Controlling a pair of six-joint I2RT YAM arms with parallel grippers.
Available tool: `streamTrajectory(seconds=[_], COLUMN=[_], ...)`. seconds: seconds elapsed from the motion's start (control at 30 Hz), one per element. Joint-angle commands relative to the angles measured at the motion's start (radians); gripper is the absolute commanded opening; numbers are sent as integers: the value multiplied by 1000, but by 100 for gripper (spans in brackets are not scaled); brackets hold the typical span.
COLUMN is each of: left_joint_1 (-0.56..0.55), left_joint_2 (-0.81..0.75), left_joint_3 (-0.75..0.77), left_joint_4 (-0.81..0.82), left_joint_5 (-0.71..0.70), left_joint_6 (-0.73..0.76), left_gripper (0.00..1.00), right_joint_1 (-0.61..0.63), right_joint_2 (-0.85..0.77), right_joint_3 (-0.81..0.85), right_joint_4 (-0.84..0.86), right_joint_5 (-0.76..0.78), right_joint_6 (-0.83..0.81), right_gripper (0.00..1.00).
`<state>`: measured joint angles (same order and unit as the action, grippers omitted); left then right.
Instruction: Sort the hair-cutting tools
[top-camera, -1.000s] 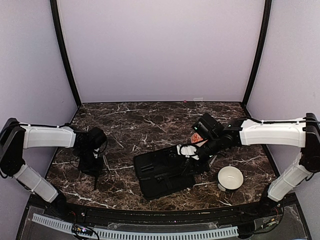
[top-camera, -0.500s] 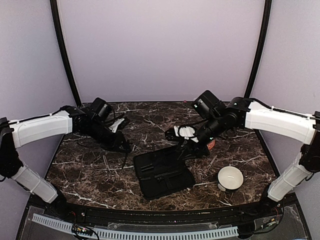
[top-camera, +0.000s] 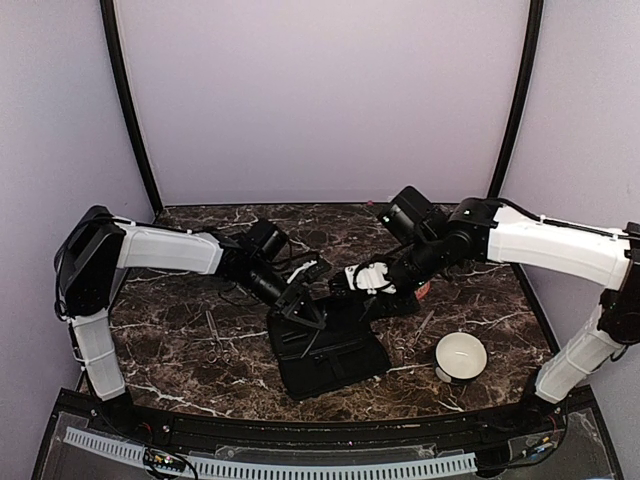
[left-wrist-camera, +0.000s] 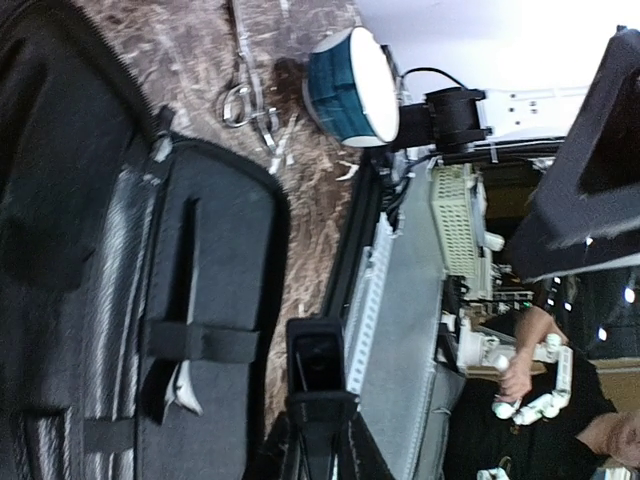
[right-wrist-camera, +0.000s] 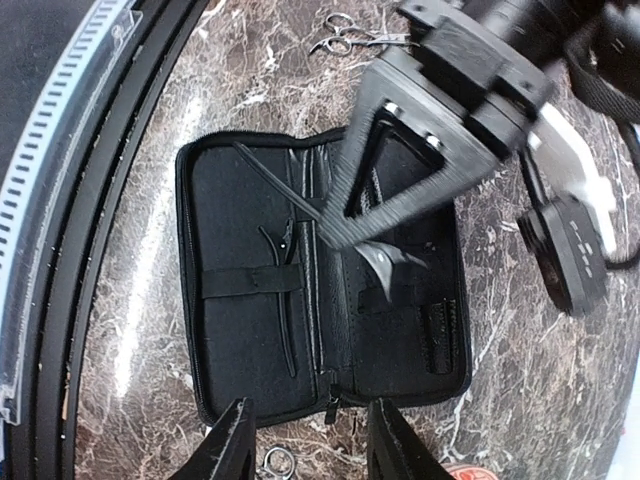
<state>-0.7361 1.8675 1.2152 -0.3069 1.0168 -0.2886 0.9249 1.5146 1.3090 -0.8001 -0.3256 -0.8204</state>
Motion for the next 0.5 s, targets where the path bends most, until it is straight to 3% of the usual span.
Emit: streamTrajectory(seconds=[0.0, 0.2, 0.47], left_joint_1=[-6, -13, -26], left_joint_2=[31, 49, 68], left_joint_3=[47, 60, 87], left_joint_4=[73, 71, 0], left_joint_5=[168, 192, 184], left_joint_6=[-14, -15, 26], left_gripper=[6, 6, 6], right_joint_1=[60, 78, 77], right_joint_2=[30, 93, 131], right_joint_3=[-31, -32, -47], right_joint_4=[71, 143, 192], right_joint_5=[110, 199, 194], right_joint_6=[-23, 20, 40], right_gripper=[37, 34, 32])
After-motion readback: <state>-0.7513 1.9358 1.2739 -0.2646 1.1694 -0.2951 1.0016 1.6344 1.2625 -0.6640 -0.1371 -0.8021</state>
